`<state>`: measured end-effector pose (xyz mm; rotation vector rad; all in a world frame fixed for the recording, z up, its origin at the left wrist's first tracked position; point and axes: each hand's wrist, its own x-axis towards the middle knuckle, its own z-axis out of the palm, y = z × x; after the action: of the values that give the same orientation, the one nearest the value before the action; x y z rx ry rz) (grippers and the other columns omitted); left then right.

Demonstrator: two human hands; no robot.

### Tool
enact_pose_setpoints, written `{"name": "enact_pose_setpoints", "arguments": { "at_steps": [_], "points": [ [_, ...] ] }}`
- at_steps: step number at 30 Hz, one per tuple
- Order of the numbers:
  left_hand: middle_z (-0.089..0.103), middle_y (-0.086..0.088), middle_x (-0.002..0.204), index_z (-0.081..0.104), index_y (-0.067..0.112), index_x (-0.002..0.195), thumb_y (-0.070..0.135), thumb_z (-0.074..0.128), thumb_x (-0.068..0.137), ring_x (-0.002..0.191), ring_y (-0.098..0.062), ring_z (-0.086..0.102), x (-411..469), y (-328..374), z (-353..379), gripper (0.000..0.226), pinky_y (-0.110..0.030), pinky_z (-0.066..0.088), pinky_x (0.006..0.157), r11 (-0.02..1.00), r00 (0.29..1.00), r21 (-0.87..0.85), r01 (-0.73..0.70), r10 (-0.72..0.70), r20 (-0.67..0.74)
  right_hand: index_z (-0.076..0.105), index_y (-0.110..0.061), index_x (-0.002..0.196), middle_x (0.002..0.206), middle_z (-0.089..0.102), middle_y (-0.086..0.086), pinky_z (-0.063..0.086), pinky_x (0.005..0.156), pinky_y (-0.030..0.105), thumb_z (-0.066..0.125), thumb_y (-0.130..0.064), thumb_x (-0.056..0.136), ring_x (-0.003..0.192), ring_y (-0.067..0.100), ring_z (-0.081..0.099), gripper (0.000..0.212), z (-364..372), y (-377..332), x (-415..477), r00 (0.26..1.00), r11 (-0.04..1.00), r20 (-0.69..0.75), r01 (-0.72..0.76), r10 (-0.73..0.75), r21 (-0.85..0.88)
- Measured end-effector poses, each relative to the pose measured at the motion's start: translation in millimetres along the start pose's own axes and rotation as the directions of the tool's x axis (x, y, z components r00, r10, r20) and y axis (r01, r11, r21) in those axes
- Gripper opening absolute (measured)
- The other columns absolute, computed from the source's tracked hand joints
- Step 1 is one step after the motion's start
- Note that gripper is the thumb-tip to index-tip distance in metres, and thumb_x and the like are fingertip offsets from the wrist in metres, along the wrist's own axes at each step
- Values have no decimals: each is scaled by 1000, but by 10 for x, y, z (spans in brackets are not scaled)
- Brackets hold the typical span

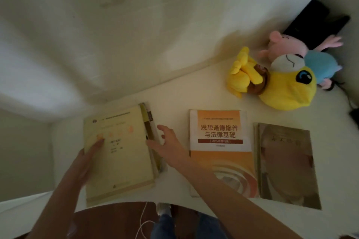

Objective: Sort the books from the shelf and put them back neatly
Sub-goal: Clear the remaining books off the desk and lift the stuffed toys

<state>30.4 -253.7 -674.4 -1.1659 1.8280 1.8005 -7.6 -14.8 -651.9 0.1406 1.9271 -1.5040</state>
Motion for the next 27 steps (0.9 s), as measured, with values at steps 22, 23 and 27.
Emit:
{"name": "enact_pose_setpoints", "arguments": {
  "at_steps": [22, 23, 27],
  "points": [
    [68, -8, 111, 53, 15, 126, 54, 72, 68, 95, -31, 67, 7, 19, 204, 73, -50, 56, 79, 1000, 999, 10, 16, -15, -52, 14, -21, 147, 142, 21, 7, 30, 112, 47, 86, -41, 63, 135, 27, 19, 112, 312, 133, 416, 955, 950, -33, -297, 295, -98],
    [67, -8, 113, 51, 15, 129, 59, 73, 62, 96, -31, 67, 9, 24, 237, 84, -52, 55, 81, 999, 998, 38, 25, -23, -65, 16, -21, 146, 140, 22, 6, 31, 111, 46, 86, -38, 64, 134, 26, 20, 110, 292, 141, 410, 956, 954, -31, -292, 291, -72],
    [57, -13, 128, 48, 17, 133, 66, 71, 68, 108, -34, 59, 50, 18, 282, 84, -54, 51, 89, 988, 992, 144, 55, -38, -120, 29, -22, 141, 133, 25, 4, 36, 108, 41, 86, -31, 66, 129, 24, 26, 95, 213, 149, 369, 962, 963, -21, -270, 270, 5]
  ]
}}
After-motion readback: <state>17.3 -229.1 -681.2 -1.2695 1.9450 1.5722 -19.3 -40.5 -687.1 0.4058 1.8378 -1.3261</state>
